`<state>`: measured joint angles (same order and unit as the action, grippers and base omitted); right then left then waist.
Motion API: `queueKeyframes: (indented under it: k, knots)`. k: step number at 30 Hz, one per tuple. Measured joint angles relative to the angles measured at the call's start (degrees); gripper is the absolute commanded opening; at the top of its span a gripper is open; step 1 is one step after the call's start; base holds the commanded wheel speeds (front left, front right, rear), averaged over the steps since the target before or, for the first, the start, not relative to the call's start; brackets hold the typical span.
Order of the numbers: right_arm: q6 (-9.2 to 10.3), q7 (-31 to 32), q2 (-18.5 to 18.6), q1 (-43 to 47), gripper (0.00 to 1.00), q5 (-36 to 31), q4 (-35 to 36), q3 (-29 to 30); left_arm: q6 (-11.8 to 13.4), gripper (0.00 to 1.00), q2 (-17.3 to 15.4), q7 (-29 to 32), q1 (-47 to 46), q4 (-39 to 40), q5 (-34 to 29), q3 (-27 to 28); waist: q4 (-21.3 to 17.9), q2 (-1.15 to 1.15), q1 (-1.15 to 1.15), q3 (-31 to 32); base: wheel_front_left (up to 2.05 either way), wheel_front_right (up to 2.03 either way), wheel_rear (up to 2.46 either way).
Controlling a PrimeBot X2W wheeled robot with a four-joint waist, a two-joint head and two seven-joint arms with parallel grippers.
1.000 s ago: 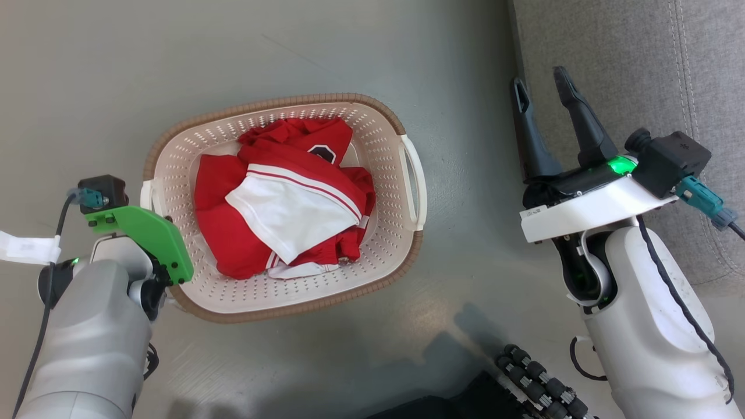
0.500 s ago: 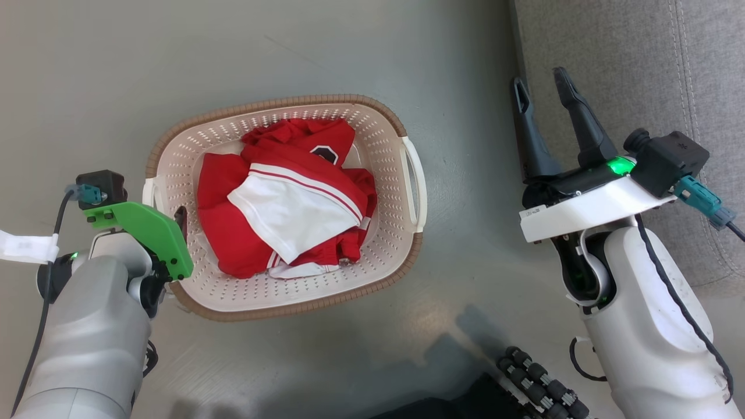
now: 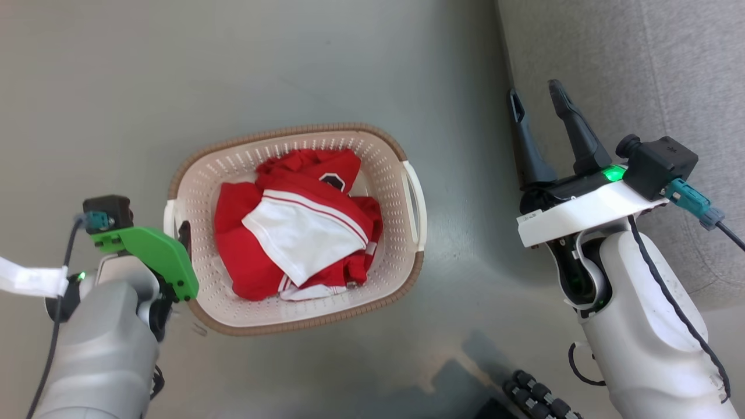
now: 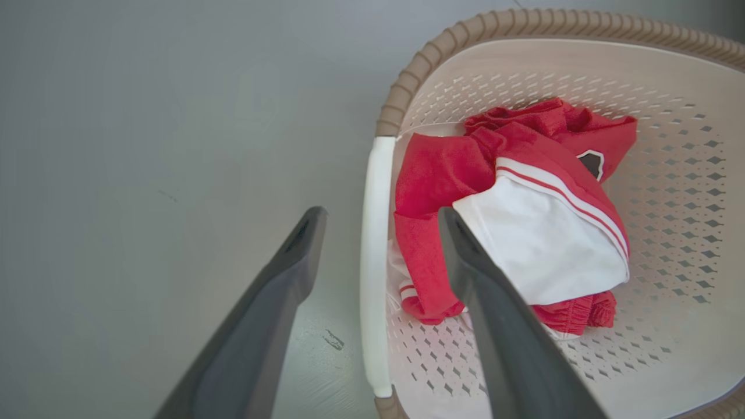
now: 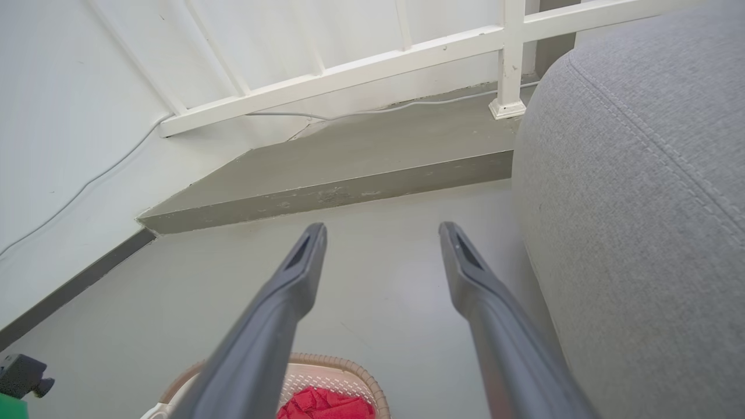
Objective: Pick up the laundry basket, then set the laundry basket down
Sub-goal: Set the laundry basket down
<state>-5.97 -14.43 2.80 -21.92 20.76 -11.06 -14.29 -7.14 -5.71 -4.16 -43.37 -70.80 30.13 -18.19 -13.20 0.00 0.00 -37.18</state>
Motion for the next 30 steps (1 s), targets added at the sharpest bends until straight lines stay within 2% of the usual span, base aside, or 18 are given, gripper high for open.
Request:
queueKeyframes:
  k: [12,30]
  knots:
    - [-0.05,0.0,0.0,1.0,1.0,0.6,-2.8,-0.2,0.0,1.0,0.9,-8.5,4.3,3.6,0.0,-2.3,0.7,0.0,0.0,8.7,0.0,0.0,0.0]
    - [-0.24,0.0,0.0,7.1,1.0,-0.4,-5.4,3.1,0.0,1.0,1.5,-10.3,11.3,13.0,0.9,-2.1,3.7,0.0,0.0,21.4,0.0,0.0,0.0]
